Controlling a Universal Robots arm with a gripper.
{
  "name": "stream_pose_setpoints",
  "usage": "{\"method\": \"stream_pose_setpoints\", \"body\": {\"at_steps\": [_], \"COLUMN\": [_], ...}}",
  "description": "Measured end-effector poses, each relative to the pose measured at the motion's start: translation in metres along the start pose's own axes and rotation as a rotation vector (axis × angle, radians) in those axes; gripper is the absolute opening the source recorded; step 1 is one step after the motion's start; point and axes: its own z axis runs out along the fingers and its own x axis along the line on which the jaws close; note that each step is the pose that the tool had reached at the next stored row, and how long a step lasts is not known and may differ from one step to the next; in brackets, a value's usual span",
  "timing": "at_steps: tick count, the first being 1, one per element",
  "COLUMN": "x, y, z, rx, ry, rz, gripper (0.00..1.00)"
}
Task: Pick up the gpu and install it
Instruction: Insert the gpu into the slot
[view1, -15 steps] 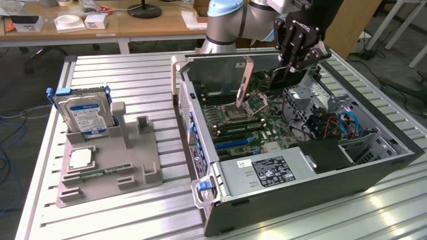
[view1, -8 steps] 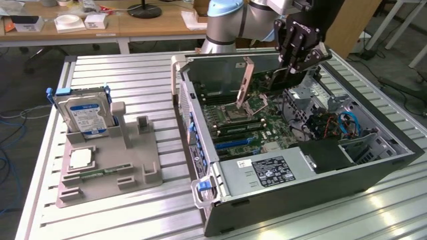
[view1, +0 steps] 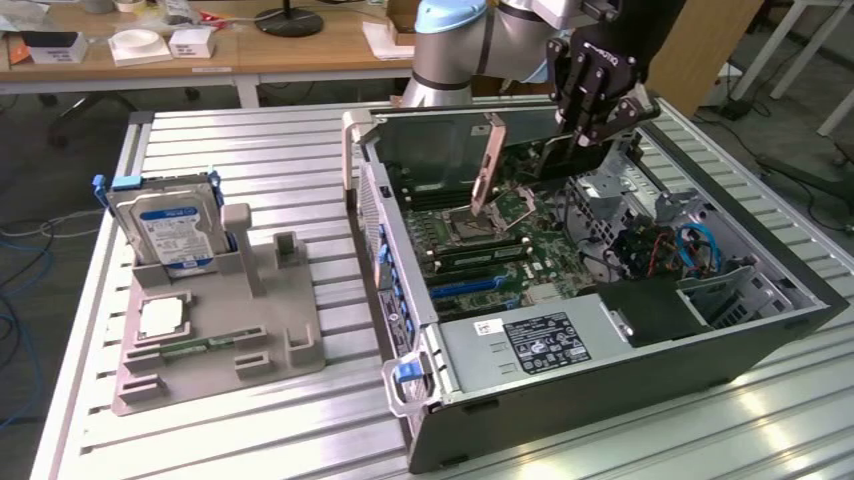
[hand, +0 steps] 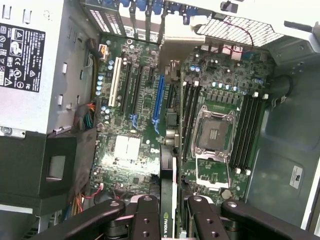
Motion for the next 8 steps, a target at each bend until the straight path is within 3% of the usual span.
{"method": "stream_pose_setpoints", "body": {"at_steps": [8], "x": [-0.0002], "y": [0.0022], "z": [0.0005], "rx": [0.0022], "ry": [-0.0004], "rz": [0.033], "gripper": [0.26]}}
